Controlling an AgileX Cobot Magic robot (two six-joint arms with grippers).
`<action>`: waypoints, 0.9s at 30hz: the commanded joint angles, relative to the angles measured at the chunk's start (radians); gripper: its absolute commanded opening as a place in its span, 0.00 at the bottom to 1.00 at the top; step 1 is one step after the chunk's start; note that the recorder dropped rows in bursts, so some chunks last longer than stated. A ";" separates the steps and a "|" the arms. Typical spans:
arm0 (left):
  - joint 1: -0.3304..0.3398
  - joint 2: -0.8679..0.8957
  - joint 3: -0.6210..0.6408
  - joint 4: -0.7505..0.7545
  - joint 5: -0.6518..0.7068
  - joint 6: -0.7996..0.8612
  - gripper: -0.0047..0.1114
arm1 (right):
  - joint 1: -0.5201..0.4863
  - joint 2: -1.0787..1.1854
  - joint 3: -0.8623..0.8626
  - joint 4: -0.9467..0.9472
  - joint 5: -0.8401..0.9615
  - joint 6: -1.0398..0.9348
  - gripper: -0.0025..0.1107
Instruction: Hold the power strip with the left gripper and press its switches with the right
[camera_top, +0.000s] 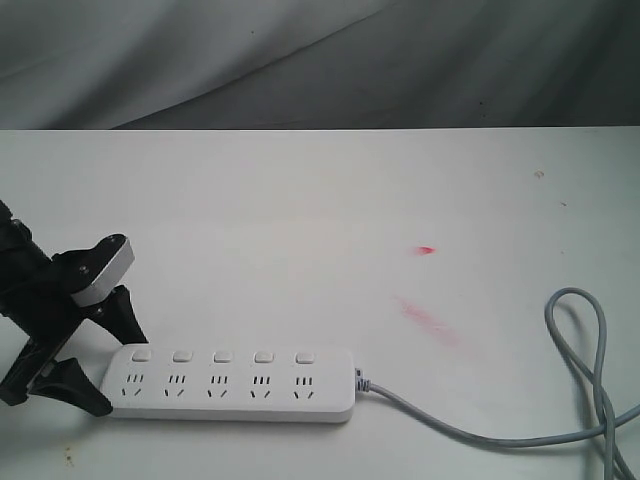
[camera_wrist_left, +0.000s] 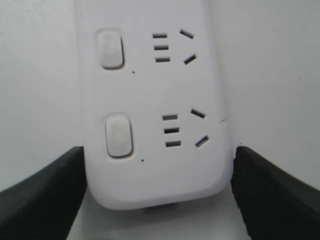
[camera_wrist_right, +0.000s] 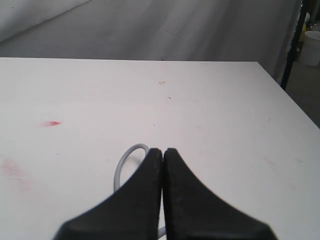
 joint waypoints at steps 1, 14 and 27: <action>-0.003 0.001 0.003 0.007 0.004 0.006 0.40 | -0.003 -0.004 0.004 -0.009 -0.008 -0.003 0.02; -0.003 0.001 0.003 0.007 0.004 0.006 0.40 | -0.003 -0.004 0.004 -0.009 -0.008 -0.003 0.02; -0.003 0.001 0.003 0.007 0.004 0.006 0.40 | -0.003 -0.004 0.004 -0.117 -0.573 -0.040 0.02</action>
